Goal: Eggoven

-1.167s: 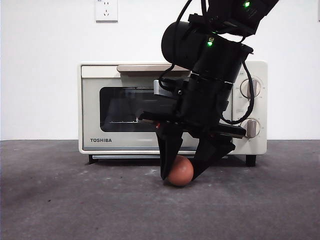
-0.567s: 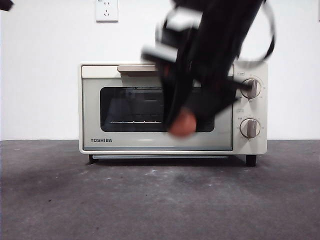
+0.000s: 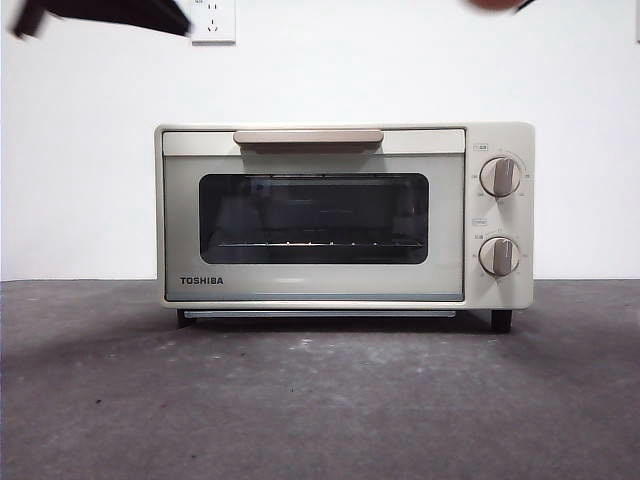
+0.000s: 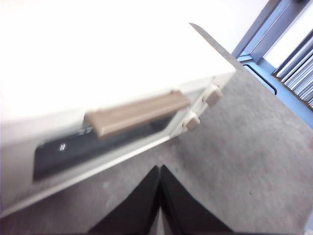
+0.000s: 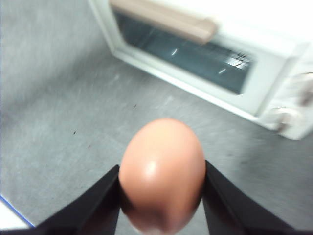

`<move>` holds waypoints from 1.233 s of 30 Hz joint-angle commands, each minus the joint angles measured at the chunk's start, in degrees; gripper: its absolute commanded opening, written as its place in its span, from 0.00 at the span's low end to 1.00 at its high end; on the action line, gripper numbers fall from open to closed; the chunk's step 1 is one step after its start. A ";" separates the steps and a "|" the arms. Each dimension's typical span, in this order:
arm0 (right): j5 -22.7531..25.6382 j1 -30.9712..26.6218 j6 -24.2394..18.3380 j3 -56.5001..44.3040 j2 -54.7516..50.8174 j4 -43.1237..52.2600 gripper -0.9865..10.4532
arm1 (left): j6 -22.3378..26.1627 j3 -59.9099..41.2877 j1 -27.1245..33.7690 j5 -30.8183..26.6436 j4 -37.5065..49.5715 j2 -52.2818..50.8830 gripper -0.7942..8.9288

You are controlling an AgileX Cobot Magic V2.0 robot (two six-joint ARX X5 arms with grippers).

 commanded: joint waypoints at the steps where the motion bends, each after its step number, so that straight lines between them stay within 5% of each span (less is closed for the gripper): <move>1: 1.16 0.61 -0.57 1.03 -2.56 -0.66 0.09 | 0.26 3.98 -1.60 -1.77 2.08 5.68 0.09; 15: 2.67 0.61 -0.66 1.03 -11.63 -2.43 0.09 | 4.00 16.70 -5.38 -7.08 3.50 24.87 0.09; 27: 4.09 0.61 -0.66 1.03 -12.72 -3.04 0.09 | 6.14 16.87 -7.30 -9.64 3.06 29.16 0.09; 37: 4.11 0.61 -0.70 1.03 -12.66 -2.75 0.09 | 8.66 16.87 -12.33 -8.04 -5.57 29.27 0.09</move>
